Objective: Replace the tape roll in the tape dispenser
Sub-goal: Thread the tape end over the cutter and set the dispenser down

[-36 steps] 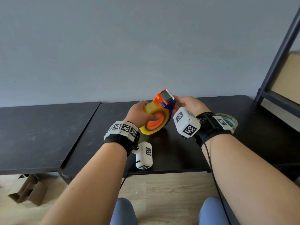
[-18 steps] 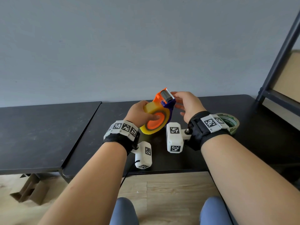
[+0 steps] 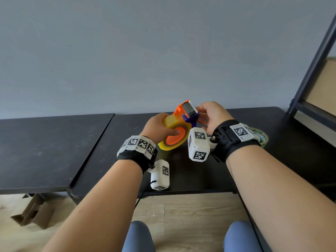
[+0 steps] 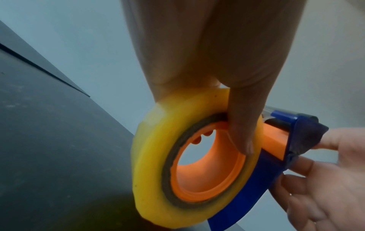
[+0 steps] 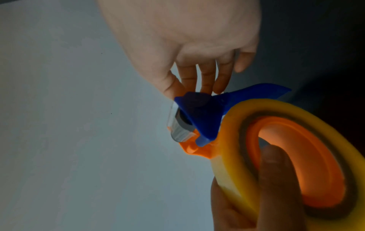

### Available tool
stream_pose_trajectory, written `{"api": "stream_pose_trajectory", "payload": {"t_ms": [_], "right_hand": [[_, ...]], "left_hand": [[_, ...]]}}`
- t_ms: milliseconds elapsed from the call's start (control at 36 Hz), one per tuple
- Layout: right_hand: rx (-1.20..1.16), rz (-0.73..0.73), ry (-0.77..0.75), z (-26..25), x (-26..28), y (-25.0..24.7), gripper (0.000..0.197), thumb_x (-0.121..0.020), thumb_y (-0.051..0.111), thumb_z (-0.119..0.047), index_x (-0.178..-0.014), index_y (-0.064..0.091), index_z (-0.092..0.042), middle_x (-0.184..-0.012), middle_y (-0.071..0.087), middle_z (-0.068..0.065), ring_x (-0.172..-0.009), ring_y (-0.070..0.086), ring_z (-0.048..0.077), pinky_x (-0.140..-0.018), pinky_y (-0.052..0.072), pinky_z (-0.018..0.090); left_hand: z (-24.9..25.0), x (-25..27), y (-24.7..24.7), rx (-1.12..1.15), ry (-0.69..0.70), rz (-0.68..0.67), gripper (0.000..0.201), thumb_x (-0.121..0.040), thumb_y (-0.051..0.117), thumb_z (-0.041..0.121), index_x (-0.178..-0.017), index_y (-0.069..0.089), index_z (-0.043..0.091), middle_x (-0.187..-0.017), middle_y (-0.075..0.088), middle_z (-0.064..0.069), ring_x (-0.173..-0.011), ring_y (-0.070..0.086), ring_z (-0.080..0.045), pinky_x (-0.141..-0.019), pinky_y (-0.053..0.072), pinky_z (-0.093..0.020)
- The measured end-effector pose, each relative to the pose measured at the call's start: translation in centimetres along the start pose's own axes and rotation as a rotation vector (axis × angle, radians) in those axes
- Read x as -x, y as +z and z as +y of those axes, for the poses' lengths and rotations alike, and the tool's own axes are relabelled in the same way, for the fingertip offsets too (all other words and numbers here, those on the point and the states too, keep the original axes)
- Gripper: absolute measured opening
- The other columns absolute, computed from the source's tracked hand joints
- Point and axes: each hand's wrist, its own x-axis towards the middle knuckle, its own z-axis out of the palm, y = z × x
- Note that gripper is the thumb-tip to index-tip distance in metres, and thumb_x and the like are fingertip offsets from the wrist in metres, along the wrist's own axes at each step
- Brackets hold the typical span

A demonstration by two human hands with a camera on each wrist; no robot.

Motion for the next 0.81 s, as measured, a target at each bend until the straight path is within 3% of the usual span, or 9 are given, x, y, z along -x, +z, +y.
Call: {"api": "stream_pose_trajectory", "payload": {"t_ms": [83,139,194,305,444,555,639,694,805], "right_hand": [[0.094,-0.003,-0.017,-0.7,0.4,0.1,0.020,-0.096,0.045,-0.010,-0.094,0.064,-0.011,-0.124,0.063,0.012,-0.126,0.055,0.026,-0.102,0.038,0.039],[0.136,-0.005,-0.046,-0.8,0.6,0.0,0.031,-0.097,0.047,-0.008,-0.125,0.059,-0.004,-0.135,0.059,0.013,-0.127,0.056,0.026,-0.074,0.047,0.026],[0.219,-0.018,-0.076,-0.8,0.8,0.2,0.037,-0.096,0.048,-0.005,-0.133,0.054,-0.002,-0.137,0.058,0.013,-0.127,0.056,0.024,-0.056,0.040,0.017],[0.258,0.031,-0.087,-0.3,0.2,0.6,0.036,-0.094,0.051,-0.005,-0.129,0.057,-0.001,-0.133,0.062,0.013,-0.123,0.060,0.022,-0.081,0.045,0.022],[0.246,0.074,-0.212,0.7,-0.7,0.3,0.046,-0.091,0.040,0.014,-0.121,0.066,-0.009,-0.126,0.067,0.011,-0.123,0.057,0.022,-0.089,0.047,0.029],[0.246,0.080,-0.226,0.5,-0.9,0.2,0.048,-0.090,0.038,0.014,-0.117,0.067,-0.013,-0.125,0.067,0.007,-0.121,0.058,0.019,-0.088,0.042,0.028],[0.177,0.101,-0.308,0.7,-0.8,0.0,0.035,-0.092,0.044,0.002,-0.116,0.067,-0.011,-0.123,0.067,0.008,-0.112,0.062,0.020,-0.091,0.047,0.029],[0.099,0.112,-0.379,0.8,-0.5,0.0,0.024,-0.094,0.051,-0.016,-0.110,0.068,-0.009,-0.116,0.070,0.008,-0.102,0.064,0.019,-0.075,0.047,0.027],[0.082,0.074,-0.413,0.6,-0.6,0.0,0.041,-0.092,0.052,-0.051,-0.089,0.071,-0.015,-0.103,0.073,0.003,-0.097,0.065,0.018,-0.066,0.037,0.024]], "left_hand": [[0.1,0.0,0.0,-0.013,0.005,0.002,0.048,-0.076,0.079,0.028,-0.118,0.059,0.017,-0.100,0.061,0.002,-0.091,0.056,-0.019,-0.076,0.041,-0.030],[0.1,0.0,0.0,-0.018,0.006,0.004,0.047,-0.076,0.079,0.028,-0.117,0.058,0.017,-0.099,0.060,0.003,-0.090,0.055,-0.018,-0.076,0.040,-0.029],[0.0,0.1,-0.1,-0.020,0.005,0.009,0.045,-0.076,0.079,0.029,-0.115,0.058,0.018,-0.096,0.059,0.004,-0.088,0.055,-0.017,-0.071,0.040,-0.026],[-0.3,0.1,-0.3,0.003,0.005,0.017,0.045,-0.075,0.080,0.030,-0.113,0.060,0.018,-0.093,0.060,0.004,-0.085,0.056,-0.016,-0.061,0.040,-0.020],[-0.4,0.0,-0.4,0.037,-0.006,-0.002,0.045,-0.074,0.081,0.029,-0.112,0.061,0.017,-0.089,0.061,0.006,-0.078,0.056,-0.010,-0.061,0.041,-0.021],[-0.5,-0.1,-0.3,0.050,-0.015,0.003,0.045,-0.074,0.081,0.028,-0.113,0.062,0.016,-0.097,0.064,0.000,-0.087,0.060,-0.018,-0.070,0.045,-0.027],[-0.4,-0.2,-0.2,0.047,-0.024,0.010,0.045,-0.074,0.081,0.028,-0.113,0.062,0.016,-0.101,0.065,-0.002,-0.091,0.061,-0.020,-0.077,0.047,-0.031],[-0.3,-0.2,-0.1,0.041,-0.028,0.018,0.046,-0.074,0.081,0.029,-0.113,0.062,0.016,-0.102,0.066,-0.002,-0.094,0.062,-0.022,-0.079,0.048,-0.032],[-0.1,-0.3,0.1,0.029,-0.028,0.030,0.047,-0.073,0.081,0.029,-0.114,0.061,0.016,-0.101,0.065,-0.001,-0.093,0.061,-0.021,-0.076,0.046,-0.031]]}}
